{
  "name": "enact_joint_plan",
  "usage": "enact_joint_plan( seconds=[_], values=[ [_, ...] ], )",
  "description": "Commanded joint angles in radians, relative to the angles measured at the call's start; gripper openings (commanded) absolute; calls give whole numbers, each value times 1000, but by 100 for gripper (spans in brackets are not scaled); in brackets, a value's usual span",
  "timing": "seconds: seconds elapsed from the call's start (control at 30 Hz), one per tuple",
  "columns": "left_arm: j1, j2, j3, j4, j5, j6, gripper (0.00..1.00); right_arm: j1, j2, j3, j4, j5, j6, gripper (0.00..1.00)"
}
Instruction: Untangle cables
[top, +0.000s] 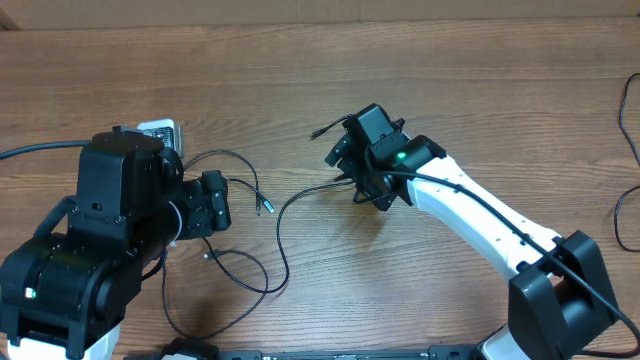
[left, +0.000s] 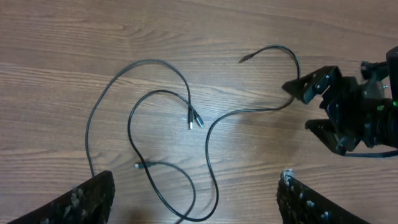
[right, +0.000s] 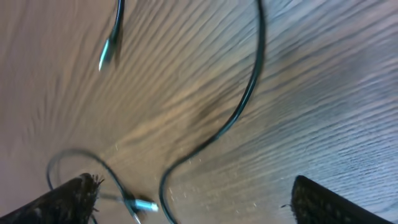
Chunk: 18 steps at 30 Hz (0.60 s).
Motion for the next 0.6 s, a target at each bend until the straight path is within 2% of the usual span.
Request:
enact_joint_plan(
  seconds=[0.0, 0.07, 0.57],
  values=[
    [3, -8, 7, 0, -12, -32, 82, 7, -1, -6, 6, 113, 130, 92],
    [3, -8, 7, 1, -12, -40, 82, 11, 8, -6, 9, 113, 159, 88],
    [3, -8, 7, 9, -13, -58, 83, 72, 183, -6, 204, 51, 167, 83]
  ],
)
